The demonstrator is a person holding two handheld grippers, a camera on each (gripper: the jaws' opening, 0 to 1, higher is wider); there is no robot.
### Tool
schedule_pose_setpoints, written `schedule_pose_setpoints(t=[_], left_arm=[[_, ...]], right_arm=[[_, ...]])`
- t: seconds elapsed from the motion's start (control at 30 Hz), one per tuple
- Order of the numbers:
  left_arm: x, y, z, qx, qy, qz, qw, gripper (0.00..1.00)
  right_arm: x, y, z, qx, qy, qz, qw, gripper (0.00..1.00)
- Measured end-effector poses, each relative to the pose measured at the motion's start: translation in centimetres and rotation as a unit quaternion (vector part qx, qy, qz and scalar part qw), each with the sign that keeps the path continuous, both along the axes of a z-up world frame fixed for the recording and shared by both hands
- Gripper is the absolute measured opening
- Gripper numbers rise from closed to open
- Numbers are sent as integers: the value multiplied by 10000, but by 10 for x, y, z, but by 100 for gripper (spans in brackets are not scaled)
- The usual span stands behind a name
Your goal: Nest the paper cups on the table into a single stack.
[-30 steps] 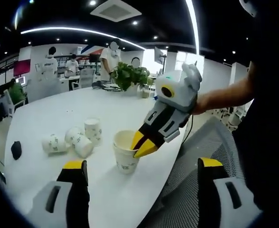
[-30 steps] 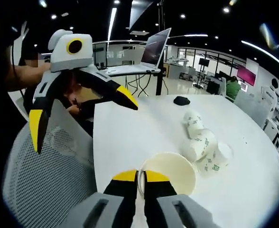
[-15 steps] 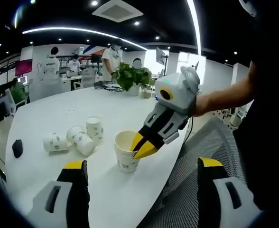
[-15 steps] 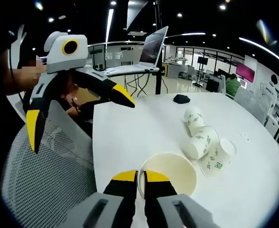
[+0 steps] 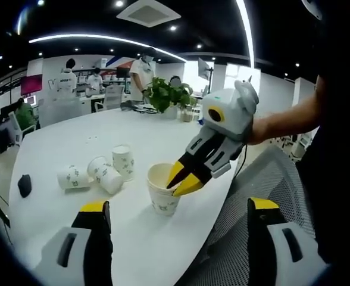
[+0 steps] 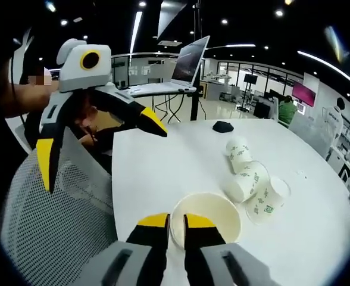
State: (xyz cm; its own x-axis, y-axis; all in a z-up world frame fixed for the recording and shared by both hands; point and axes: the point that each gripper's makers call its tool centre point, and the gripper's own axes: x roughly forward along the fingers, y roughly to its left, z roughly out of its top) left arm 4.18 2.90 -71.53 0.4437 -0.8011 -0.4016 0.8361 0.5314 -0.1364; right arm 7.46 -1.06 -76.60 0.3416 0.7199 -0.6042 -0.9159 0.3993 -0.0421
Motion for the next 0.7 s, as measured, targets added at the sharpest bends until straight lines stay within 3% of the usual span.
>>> schedule_pose_setpoints(t=[0.43,0.7], left_arm=[[19,5,-2,-8,-24,223,9997,90],[43,3,-10,263,-133,167,9994,87]], right_arm=[[6,-22,18,386,-58,-676,9969,22],[17,-49,29,762,-99,-1427,9868,43]])
